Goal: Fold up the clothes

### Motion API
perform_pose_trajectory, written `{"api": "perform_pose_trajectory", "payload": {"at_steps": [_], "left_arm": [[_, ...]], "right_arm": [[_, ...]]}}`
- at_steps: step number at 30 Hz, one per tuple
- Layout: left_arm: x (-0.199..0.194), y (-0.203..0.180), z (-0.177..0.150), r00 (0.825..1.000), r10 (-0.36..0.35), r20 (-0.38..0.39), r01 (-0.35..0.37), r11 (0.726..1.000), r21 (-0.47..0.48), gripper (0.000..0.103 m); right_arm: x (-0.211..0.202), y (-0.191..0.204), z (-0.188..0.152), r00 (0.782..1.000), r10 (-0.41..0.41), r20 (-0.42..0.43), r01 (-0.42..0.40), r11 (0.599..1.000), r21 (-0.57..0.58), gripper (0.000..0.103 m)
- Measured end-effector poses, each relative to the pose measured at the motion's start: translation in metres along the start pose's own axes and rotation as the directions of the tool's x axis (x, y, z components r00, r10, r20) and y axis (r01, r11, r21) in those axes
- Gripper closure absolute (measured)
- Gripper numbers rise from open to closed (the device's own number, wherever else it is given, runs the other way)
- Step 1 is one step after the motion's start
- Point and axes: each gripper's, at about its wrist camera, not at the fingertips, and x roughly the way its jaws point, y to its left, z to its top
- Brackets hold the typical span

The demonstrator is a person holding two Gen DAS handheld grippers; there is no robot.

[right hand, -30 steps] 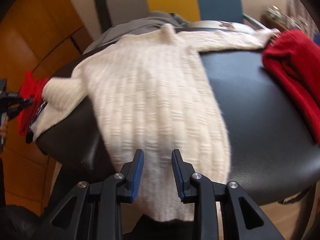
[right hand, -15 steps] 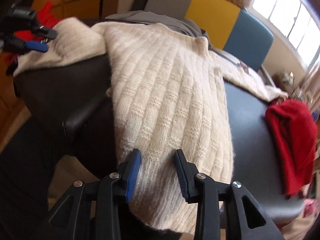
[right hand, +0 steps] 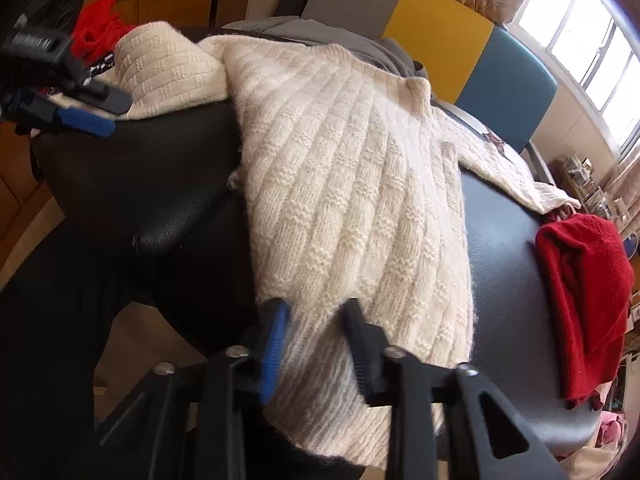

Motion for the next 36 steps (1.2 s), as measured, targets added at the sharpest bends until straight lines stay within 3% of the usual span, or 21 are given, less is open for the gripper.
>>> {"api": "perform_pose_trajectory", "payload": {"at_steps": [2,6,8,11,13,15,17,19,21,24,27,32,36], "left_arm": [[0.001,-0.001,-0.001,1.000,-0.015,-0.004,0.015,1.000,0.008,0.050],[0.004,-0.007,-0.006,0.999,-0.045,-0.015,0.045,0.998,0.034,0.048],[0.006,-0.011,-0.006,0.998,-0.060,-0.014,0.061,0.997,0.044,0.046],[0.008,-0.015,-0.004,0.996,-0.087,-0.009,0.087,0.995,0.055,0.043],[0.011,-0.017,-0.001,0.997,-0.081,-0.009,0.082,0.995,0.057,0.042],[0.015,-0.019,0.002,0.997,-0.072,-0.010,0.072,0.995,0.064,0.042],[0.018,-0.020,0.003,0.998,-0.064,-0.008,0.065,0.996,0.068,0.042],[0.023,-0.018,0.003,0.998,-0.059,-0.020,0.060,0.996,0.060,0.042],[0.029,-0.018,0.002,0.998,-0.055,-0.031,0.056,0.997,0.060,0.042],[0.038,-0.024,0.000,0.999,-0.026,-0.035,0.030,0.994,0.107,0.042],[0.048,-0.039,-0.002,1.000,0.010,-0.022,-0.005,0.976,0.216,0.042],[0.068,-0.062,0.002,0.999,0.037,0.014,-0.040,0.931,0.363,0.042],[0.086,-0.081,0.006,0.994,0.097,0.054,-0.111,0.876,0.469,0.042]], "right_arm": [[-0.007,-0.025,0.011,0.996,0.087,0.019,-0.089,0.987,0.131,0.093],[-0.041,-0.087,0.045,0.970,0.162,0.182,-0.216,0.920,0.328,0.097],[-0.057,-0.118,0.059,0.934,0.212,0.287,-0.319,0.856,0.406,0.101],[-0.080,-0.164,0.080,0.862,0.255,0.437,-0.466,0.737,0.489,0.101],[-0.083,-0.183,0.094,0.854,0.244,0.460,-0.479,0.713,0.512,0.100],[-0.081,-0.187,0.103,0.881,0.241,0.408,-0.437,0.746,0.503,0.095],[-0.074,-0.182,0.103,0.916,0.227,0.332,-0.370,0.797,0.477,0.078],[-0.056,-0.175,0.093,0.964,0.140,0.226,-0.233,0.857,0.461,0.075],[-0.029,-0.174,0.078,0.987,0.090,0.131,-0.142,0.869,0.474,0.075],[0.016,-0.185,0.057,0.989,0.136,0.061,-0.147,0.819,0.555,0.075],[0.048,-0.192,0.050,0.975,0.216,0.040,-0.195,0.764,0.615,0.075],[0.080,-0.182,0.064,0.971,0.240,-0.001,-0.196,0.794,0.575,0.075],[0.088,-0.180,0.075,0.980,0.198,-0.032,-0.151,0.832,0.534,0.074]]}}
